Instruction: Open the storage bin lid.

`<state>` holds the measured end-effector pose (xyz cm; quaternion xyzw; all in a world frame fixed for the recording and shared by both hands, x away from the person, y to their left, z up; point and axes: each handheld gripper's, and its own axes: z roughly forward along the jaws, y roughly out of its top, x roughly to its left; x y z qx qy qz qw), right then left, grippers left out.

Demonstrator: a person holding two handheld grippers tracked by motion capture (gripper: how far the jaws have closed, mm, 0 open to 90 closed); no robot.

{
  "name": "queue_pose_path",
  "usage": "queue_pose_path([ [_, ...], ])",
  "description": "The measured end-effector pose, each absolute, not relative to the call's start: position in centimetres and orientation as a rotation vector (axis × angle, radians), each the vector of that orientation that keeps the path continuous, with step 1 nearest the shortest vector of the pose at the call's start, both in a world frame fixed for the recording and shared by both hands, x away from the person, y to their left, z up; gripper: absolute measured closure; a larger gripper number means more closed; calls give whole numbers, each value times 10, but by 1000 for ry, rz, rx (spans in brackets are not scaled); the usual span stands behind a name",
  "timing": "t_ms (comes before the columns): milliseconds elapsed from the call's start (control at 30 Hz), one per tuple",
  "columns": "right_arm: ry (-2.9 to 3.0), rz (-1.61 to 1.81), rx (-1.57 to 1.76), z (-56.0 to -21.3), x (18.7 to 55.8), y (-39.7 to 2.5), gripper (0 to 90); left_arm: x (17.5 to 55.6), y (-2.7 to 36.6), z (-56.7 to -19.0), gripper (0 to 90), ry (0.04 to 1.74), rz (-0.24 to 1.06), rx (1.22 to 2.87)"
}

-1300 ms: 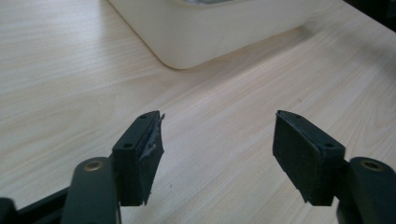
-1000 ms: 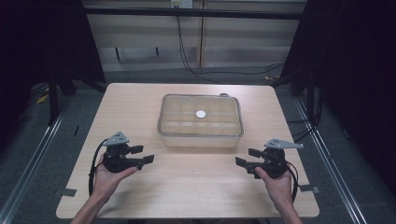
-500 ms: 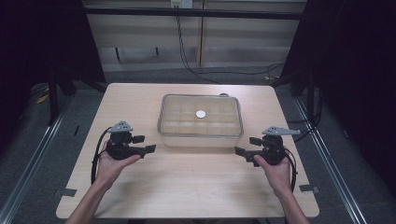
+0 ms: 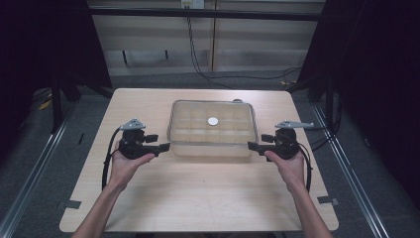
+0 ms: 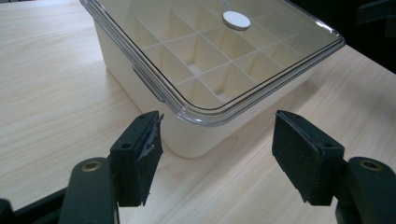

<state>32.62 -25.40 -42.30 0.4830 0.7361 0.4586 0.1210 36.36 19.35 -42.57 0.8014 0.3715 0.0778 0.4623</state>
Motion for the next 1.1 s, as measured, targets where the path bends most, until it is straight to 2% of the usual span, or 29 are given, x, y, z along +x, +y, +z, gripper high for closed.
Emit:
queue_pose_path([
  [133, 2166, 1339, 1431, -423, 338, -253, 181, 371, 193, -425, 315, 920, 199, 1971],
  [300, 2183, 1296, 1442, -423, 351, -253, 150, 381, 194, -420, 270, 905, 184, 1974],
  [333, 2198, 1283, 1431, -423, 352, -253, 165, 385, 195, -416, 252, 904, 190, 1983],
  [533, 2207, 1292, 1417, -417, 360, -258, 183, 393, 196, -413, 294, 932, 200, 1978],
  [1100, 2249, 1194, 1497, -427, 395, -258, 160, 416, 174, -424, 257, 962, 169, 2008],
])
